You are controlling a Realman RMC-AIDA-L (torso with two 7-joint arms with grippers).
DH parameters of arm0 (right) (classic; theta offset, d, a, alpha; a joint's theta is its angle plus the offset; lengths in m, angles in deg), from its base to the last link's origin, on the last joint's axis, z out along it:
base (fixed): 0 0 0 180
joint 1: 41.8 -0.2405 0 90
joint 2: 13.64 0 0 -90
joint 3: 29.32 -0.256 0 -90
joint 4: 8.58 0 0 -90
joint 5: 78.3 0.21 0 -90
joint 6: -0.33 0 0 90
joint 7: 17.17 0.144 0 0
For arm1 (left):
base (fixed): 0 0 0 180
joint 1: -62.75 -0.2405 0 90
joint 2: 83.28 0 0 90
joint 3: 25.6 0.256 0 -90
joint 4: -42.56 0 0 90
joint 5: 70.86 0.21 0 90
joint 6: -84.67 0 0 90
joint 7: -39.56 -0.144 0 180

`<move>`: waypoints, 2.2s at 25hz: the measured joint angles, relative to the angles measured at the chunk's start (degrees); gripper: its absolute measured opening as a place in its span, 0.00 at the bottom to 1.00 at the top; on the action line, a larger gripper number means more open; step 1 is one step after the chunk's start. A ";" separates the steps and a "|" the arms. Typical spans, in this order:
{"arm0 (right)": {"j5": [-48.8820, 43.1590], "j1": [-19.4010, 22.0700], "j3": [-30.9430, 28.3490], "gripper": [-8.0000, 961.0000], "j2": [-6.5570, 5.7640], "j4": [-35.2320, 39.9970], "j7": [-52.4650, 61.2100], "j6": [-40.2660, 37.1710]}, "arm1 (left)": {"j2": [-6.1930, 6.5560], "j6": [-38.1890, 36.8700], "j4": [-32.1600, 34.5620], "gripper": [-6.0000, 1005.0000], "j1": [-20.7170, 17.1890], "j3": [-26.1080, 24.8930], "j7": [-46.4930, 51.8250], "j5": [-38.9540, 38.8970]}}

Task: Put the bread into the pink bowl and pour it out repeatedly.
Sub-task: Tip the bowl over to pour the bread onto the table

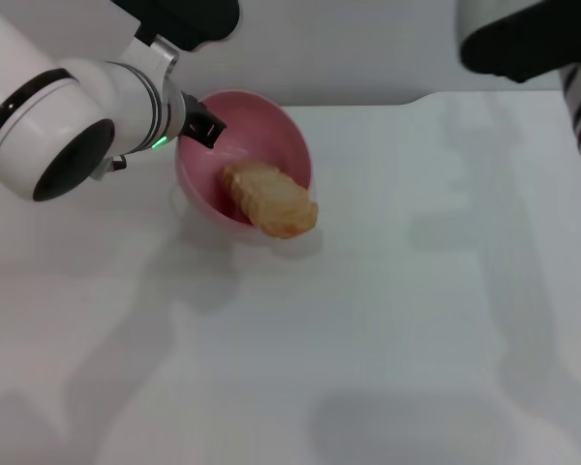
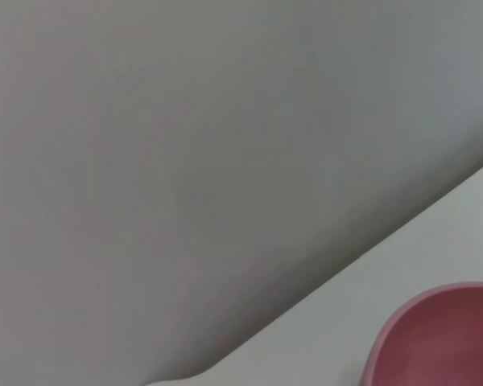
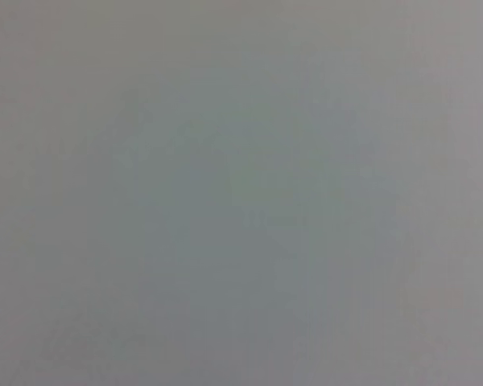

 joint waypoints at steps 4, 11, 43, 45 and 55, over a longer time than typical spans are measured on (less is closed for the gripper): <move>1.81 1.62 0.77 0.67 -0.39 -0.04 4.42 0.94 | -0.04 -0.06 -0.21 0.05 0.52 -0.18 -0.04 -0.03; -1.90 7.14 2.79 0.67 -0.30 -6.41 23.53 -1.42 | -0.20 -0.02 -0.79 0.05 1.46 0.28 -0.06 -1.46; 147.42 11.97 -25.57 0.69 -0.33 -4.93 -118.65 -50.60 | -0.27 -0.63 -4.50 0.05 2.44 0.36 -1.59 -2.80; 147.07 12.05 -24.22 0.69 -0.38 -6.42 -118.74 -54.61 | -0.30 -0.44 -4.49 0.05 2.48 0.63 -1.34 -2.88; 144.96 11.65 -9.49 0.70 -0.15 -22.28 -118.17 -94.79 | -0.39 1.15 -4.04 0.05 2.69 0.97 -1.02 -4.46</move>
